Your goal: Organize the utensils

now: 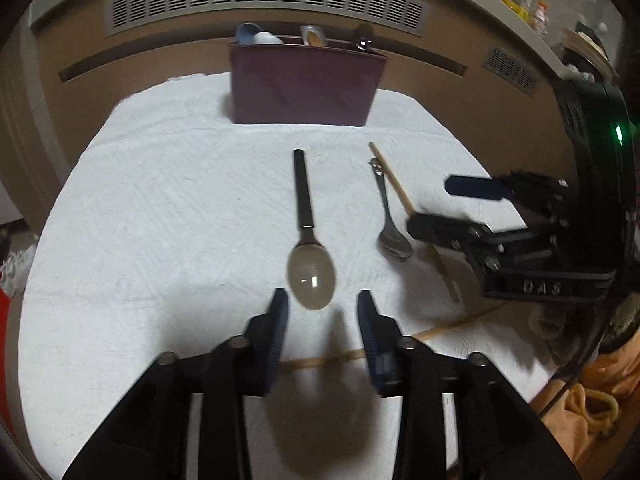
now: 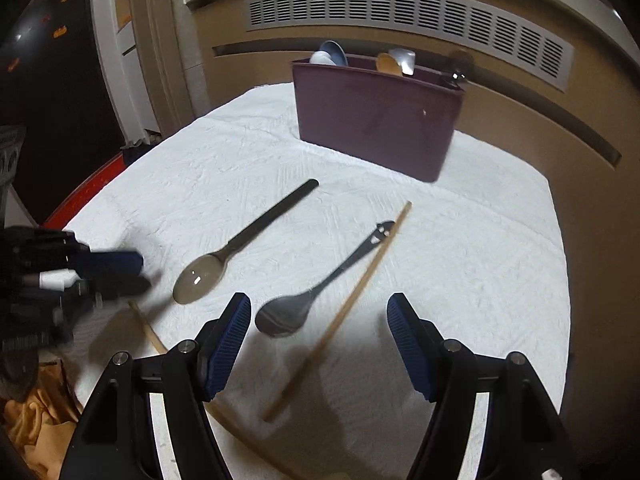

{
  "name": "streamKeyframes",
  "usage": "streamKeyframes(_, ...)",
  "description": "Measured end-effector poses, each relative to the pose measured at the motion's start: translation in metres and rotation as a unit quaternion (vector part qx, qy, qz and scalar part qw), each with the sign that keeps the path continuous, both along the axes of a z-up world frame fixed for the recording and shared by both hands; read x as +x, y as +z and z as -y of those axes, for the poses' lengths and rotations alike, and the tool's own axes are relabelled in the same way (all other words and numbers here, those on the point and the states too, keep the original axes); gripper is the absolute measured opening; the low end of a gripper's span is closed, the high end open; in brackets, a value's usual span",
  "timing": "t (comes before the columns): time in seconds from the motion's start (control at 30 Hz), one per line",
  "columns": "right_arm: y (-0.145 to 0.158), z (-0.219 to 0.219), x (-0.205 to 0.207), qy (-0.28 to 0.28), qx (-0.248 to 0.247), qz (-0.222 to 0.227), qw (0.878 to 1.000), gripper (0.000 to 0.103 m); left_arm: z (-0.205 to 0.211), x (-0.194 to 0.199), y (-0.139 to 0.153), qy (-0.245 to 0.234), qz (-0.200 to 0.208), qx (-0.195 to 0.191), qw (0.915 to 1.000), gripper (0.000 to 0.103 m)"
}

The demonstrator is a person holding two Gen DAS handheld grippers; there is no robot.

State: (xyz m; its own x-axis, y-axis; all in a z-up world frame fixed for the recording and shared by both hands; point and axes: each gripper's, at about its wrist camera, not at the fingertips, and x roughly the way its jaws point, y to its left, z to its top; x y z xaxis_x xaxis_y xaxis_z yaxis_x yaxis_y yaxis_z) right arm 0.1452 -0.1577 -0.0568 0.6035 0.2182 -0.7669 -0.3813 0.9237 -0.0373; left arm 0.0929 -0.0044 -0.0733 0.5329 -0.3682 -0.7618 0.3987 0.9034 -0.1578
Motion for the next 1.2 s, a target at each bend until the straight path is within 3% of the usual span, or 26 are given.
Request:
streamKeyframes(0.17,0.001,0.008,0.007,-0.029,-0.001,-0.004,1.000,0.068,0.021,0.017,-0.020,0.022,0.019,0.060,0.9978,0.045)
streamKeyframes(0.27,-0.006,0.018,0.005,-0.043,-0.008,-0.012,0.999,0.068,0.025,0.021,-0.023,0.027,0.030,0.064,0.9971,0.046)
streamKeyframes(0.3,-0.008,0.021,0.005,-0.047,-0.009,-0.016,0.999,0.068,0.026,0.022,-0.023,0.026,0.030,0.066,0.9970,0.045)
streamKeyframes(0.33,-0.011,0.025,0.005,-0.053,-0.010,-0.020,0.998,0.068,0.026,0.022,-0.023,0.026,0.032,0.064,0.9971,0.034)
streamKeyframes(0.4,-0.016,0.029,0.006,-0.061,-0.008,-0.028,0.998,0.068,0.022,0.021,-0.019,0.033,0.039,0.064,0.9967,0.033)
streamKeyframes(0.67,-0.015,0.029,0.005,-0.060,-0.003,-0.028,0.998,0.068,-0.015,0.002,0.049,0.067,0.131,0.007,0.9891,0.033)
streamKeyframes(0.8,-0.015,0.026,0.005,-0.056,0.000,-0.029,0.998,0.068,-0.021,0.002,0.075,0.072,0.171,0.001,0.9826,0.033)
streamKeyframes(1.2,-0.013,0.035,0.019,-0.067,-0.002,-0.030,0.997,0.068,-0.036,0.045,0.090,0.096,0.174,-0.042,0.9792,0.033)
